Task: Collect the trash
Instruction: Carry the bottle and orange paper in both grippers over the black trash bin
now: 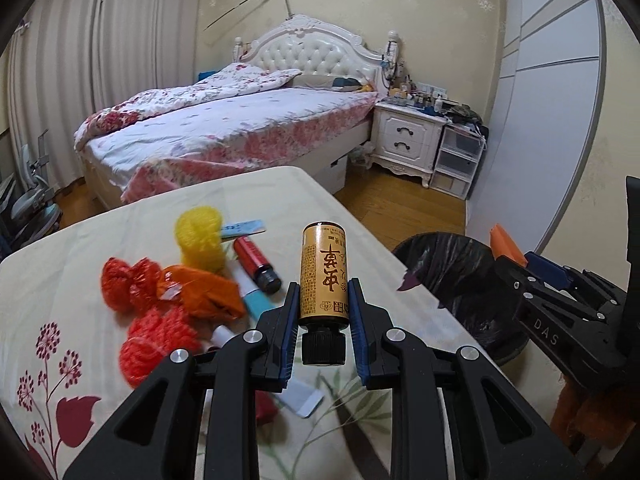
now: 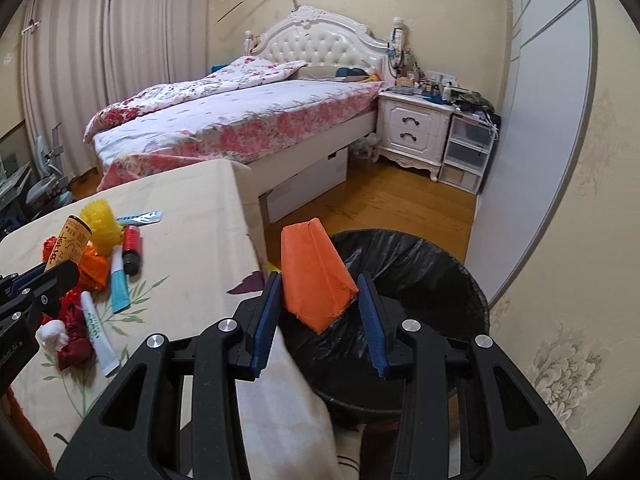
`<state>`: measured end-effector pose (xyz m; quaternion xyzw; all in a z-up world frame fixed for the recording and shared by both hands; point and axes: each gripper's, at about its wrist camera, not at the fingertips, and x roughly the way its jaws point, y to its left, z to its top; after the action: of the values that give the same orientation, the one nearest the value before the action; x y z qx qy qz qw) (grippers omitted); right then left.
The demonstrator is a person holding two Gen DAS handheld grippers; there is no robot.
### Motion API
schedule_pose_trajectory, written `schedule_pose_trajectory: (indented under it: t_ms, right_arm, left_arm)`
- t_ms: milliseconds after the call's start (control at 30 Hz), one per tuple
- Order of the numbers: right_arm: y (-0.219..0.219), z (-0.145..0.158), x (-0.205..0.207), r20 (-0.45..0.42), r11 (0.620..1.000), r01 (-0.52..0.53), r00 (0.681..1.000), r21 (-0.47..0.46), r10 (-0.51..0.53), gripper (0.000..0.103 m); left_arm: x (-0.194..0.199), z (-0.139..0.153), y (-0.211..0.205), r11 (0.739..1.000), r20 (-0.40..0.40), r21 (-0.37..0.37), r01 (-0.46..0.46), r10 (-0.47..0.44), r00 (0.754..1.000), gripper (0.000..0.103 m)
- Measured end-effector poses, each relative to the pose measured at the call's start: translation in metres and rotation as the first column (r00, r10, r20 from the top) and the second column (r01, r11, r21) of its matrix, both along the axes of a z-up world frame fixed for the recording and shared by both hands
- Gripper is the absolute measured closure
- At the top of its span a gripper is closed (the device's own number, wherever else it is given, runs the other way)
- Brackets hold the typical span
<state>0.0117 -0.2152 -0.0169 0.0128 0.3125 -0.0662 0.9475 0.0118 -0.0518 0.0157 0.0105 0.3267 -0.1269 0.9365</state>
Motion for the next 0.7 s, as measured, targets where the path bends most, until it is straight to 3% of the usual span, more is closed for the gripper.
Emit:
schedule_pose_trajectory:
  t_ms: [300,700]
  right_arm:
    - [-0.038,-0.011,0.018,-0.005,0.995,0.091,0.996,0.033,-0.091,0.065]
    - [-0.064,-0.023,0.035,-0.026,0.985,0.161,0.987,0.058,-0.16,0.065]
  left_arm:
    - [0.031,-0.012,-0.063,0.994,-0.012,0.028,0.106,-0.105,0.994,0.078]
    - [0.059,-0.026,-0.103,0.987,-0.034,0.078,0.141,-0.139,0.99,0.078]
